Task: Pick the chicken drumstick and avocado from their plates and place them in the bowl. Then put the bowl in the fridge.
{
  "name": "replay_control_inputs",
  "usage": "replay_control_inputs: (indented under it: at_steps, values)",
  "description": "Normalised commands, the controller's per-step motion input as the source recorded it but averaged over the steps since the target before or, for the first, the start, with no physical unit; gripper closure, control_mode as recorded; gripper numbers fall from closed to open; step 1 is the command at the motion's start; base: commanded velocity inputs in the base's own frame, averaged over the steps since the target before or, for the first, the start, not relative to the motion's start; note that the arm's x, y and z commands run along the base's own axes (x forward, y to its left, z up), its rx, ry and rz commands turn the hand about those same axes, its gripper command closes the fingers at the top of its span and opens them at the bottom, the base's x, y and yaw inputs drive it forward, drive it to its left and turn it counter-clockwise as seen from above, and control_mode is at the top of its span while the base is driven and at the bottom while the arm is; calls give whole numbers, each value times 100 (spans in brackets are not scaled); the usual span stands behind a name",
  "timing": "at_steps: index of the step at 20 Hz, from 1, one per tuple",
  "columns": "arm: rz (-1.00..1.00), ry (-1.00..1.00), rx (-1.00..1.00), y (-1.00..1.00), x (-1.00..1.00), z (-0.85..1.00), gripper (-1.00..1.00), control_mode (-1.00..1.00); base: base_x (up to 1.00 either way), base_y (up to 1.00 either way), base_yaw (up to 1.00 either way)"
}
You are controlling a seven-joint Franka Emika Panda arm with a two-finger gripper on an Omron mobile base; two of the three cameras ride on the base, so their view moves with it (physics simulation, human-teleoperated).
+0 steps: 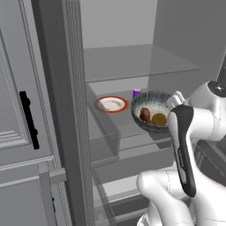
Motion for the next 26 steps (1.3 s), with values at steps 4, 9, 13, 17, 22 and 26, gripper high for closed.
replay_control_inputs:
  at_steps: [4, 9, 13, 17, 22, 26]
  values:
    - [-8, 0, 0, -33, 76, -33, 100, -100, 0, 0, 0]
    - [4, 0, 0, -26, 79, -48, 100, -100, 0, 0, 0]
    - [8, 0, 2, -18, 80, -63, 100, -100, 0, 0, 0]
    - [3, 1, 1, -10, 62, -26, 100, -100, 0, 0, 0]
    - [0, 9, 0, 0, 71, -30, 100, -100, 0, 0, 0]
    - [0, 9, 0, 0, 68, -29, 100, -100, 0, 0, 0]
